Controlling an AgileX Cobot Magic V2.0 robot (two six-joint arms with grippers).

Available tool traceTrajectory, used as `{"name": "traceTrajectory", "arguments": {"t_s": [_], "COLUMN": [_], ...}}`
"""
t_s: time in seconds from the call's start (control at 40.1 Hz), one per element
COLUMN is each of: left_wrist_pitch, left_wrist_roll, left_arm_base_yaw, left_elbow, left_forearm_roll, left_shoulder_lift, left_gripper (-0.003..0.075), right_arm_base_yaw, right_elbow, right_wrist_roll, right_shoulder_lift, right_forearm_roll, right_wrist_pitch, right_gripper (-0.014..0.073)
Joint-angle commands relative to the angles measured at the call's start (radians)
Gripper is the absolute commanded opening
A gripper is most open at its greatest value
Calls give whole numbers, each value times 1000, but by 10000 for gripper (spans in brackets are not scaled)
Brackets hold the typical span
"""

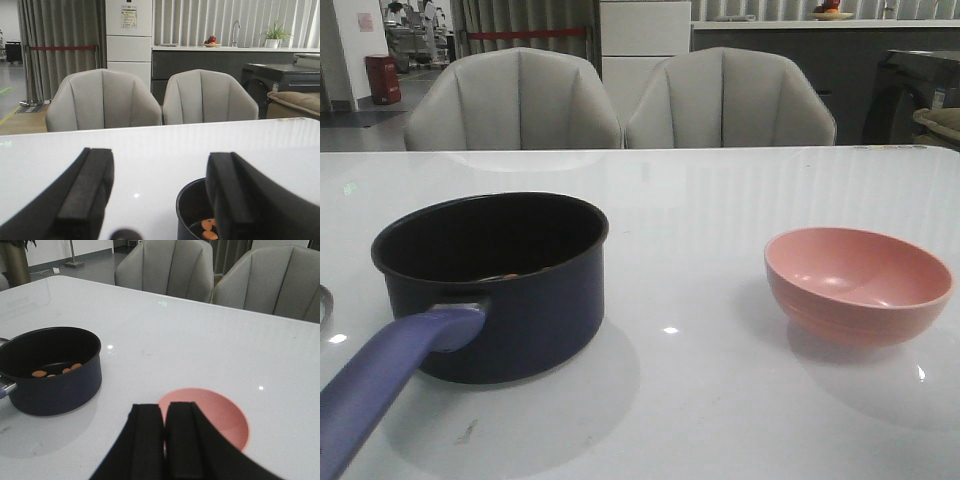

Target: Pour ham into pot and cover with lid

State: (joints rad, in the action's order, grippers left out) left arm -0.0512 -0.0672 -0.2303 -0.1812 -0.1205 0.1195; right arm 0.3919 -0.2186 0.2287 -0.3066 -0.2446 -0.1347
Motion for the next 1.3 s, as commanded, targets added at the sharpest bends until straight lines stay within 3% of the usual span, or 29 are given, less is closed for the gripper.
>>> {"name": "traceTrajectory", "arguments": {"t_s": [0.0,0.075,0.224,0.299,0.573,0.722,0.971,1.27], "left_wrist_pitch": [51,21,-73,-138,-248,-448,-699,-905], "left_wrist_roll": [1,1,1,1,58,166,167,167], "left_arm_base_yaw": [-8,-8,-6,-6,36,155,342,353], "left_elbow": [-36,-60,-150,-194,-307,-443,-665,-863], "left_forearm_roll": [-10,-20,-36,-36,-34,-31,-42,-49], "left_shoulder_lift": [9,9,37,79,288,463,738,1075], "left_gripper": [456,498,656,685,685,682,682,682], "right_arm_base_yaw": [3,3,3,3,3,3,3,3], "right_elbow": [-28,-28,-28,-28,-28,-28,-28,-28], "right_wrist_roll": [10,10,10,10,10,10,10,10], "right_shoulder_lift": [-1,-1,-1,-1,-1,-1,-1,-1], "right_forearm_roll": [-5,-5,-5,-5,-5,-5,-5,-5], "right_wrist_pitch": [81,81,81,81,81,81,81,81], "right_gripper": [161,161,161,161,161,161,161,161]}}
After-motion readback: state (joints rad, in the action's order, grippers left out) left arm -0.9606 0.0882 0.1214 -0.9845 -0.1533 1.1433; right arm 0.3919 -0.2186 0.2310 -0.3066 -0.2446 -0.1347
